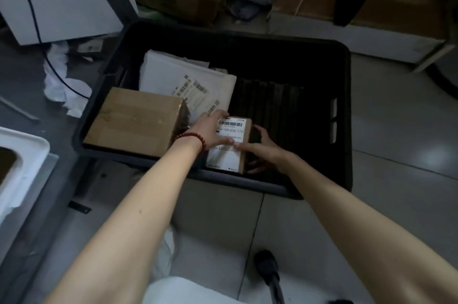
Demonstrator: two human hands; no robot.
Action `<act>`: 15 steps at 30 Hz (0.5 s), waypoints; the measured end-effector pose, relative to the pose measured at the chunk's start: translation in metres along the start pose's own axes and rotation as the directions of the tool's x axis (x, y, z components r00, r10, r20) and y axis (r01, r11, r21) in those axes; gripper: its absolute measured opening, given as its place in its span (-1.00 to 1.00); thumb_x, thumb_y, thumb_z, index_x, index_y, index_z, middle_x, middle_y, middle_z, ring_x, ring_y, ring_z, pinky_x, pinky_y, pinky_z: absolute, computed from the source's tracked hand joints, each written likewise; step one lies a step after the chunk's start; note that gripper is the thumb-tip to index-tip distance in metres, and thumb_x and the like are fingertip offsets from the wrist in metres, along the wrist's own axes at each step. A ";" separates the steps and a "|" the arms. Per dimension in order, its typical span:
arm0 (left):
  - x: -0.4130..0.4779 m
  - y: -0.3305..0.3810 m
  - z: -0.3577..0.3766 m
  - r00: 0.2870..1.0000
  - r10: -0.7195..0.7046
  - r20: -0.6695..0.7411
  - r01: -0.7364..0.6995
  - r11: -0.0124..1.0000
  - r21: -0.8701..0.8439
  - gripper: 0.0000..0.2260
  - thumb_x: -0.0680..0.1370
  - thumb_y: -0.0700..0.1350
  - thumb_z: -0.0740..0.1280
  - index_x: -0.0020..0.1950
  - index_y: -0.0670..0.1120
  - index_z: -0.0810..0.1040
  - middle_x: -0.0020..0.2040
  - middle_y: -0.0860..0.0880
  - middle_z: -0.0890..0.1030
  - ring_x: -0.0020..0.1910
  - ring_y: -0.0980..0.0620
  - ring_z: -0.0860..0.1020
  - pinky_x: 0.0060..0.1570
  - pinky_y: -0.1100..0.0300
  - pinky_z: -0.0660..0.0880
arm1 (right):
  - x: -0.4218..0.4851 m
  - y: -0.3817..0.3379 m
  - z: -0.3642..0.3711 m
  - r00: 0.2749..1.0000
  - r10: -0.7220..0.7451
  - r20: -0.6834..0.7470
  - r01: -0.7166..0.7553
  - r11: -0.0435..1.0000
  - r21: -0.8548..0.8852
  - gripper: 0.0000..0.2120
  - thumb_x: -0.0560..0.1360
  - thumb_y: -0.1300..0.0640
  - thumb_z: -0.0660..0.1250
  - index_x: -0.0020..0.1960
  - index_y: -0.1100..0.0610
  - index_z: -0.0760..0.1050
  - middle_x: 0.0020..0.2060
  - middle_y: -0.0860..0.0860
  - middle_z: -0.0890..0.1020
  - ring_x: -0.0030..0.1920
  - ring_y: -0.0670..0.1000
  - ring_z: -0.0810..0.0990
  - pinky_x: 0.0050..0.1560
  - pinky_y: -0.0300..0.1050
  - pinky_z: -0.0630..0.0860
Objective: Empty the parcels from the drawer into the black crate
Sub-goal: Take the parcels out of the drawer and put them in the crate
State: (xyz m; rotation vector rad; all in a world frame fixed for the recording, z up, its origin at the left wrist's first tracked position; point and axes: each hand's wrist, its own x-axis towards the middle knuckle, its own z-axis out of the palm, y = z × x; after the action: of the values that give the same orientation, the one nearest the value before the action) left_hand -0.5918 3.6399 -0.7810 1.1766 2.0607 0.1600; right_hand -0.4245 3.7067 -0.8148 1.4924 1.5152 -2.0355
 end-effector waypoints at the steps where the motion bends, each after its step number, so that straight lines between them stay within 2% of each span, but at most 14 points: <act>1: 0.001 -0.002 0.001 1.000 -0.011 0.003 0.011 1.000 -0.008 -0.33 0.41 0.04 0.50 0.44 0.04 0.28 0.34 -0.17 0.36 0.30 -0.17 0.38 0.28 -0.03 0.33 | 0.003 0.001 0.000 1.000 0.017 0.018 -0.017 1.000 -0.004 -0.05 0.40 -0.06 0.49 0.53 -0.18 -0.12 0.20 0.08 0.46 0.02 0.15 0.60 -0.23 -0.01 0.66; 3: 0.002 -0.006 0.004 1.000 -0.022 0.003 0.022 1.000 -0.012 -0.33 0.39 0.03 0.51 0.42 0.03 0.30 0.33 -0.16 0.35 0.29 -0.16 0.39 0.27 -0.02 0.34 | 0.008 0.002 0.002 0.998 0.043 0.046 -0.043 0.999 -0.004 -0.04 0.41 -0.02 0.49 0.53 -0.18 -0.12 0.18 0.08 0.45 0.03 0.16 0.60 -0.24 -0.01 0.65; 5: 0.002 -0.009 0.008 1.000 -0.026 -0.010 0.026 0.999 -0.025 -0.34 0.39 0.00 0.51 0.41 0.02 0.31 0.33 -0.14 0.33 0.29 -0.16 0.39 0.26 -0.02 0.36 | 0.013 0.003 0.005 0.997 0.050 0.052 -0.050 0.999 0.002 -0.04 0.41 0.04 0.49 0.54 -0.17 -0.12 0.27 0.12 0.45 0.09 0.18 0.58 -0.24 -0.01 0.65; 8: 0.005 -0.012 0.013 0.999 -0.040 -0.011 0.040 0.999 0.003 -0.36 0.41 -0.02 0.49 0.41 0.01 0.29 0.35 -0.14 0.30 0.28 -0.17 0.41 0.24 -0.04 0.39 | 0.020 0.007 0.011 0.998 0.030 0.057 -0.031 0.999 0.015 -0.04 0.42 0.12 0.49 0.54 -0.14 -0.11 0.34 0.18 0.43 0.14 0.23 0.57 -0.14 0.04 0.64; 13: 0.009 -0.014 0.016 0.998 -0.061 -0.031 0.064 0.992 0.112 -0.38 0.45 0.14 0.42 0.41 0.01 0.27 0.36 -0.15 0.28 0.27 -0.20 0.41 0.20 -0.08 0.45 | 0.028 0.006 0.017 1.000 -0.024 0.019 0.025 0.999 -0.045 -0.07 0.40 0.13 0.51 0.53 -0.08 -0.05 0.25 0.19 0.51 0.01 0.19 0.65 -0.09 0.01 0.64; 15: 0.010 -0.011 0.018 0.996 -0.024 -0.082 0.042 0.975 0.218 -0.36 0.45 0.19 0.39 0.41 -0.03 0.27 0.37 -0.14 0.30 0.32 -0.17 0.34 0.23 -0.08 0.42 | 0.029 0.007 0.017 0.999 -0.035 0.011 0.036 0.998 -0.053 -0.08 0.40 0.13 0.51 0.53 -0.07 -0.03 0.22 0.18 0.53 -0.04 0.16 0.66 -0.11 0.00 0.64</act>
State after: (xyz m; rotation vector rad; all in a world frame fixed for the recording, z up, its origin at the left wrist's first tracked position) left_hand -0.5908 3.6374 -0.8045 1.2850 2.2096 -0.0400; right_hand -0.4441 3.7009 -0.8426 1.4435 1.5898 -2.0030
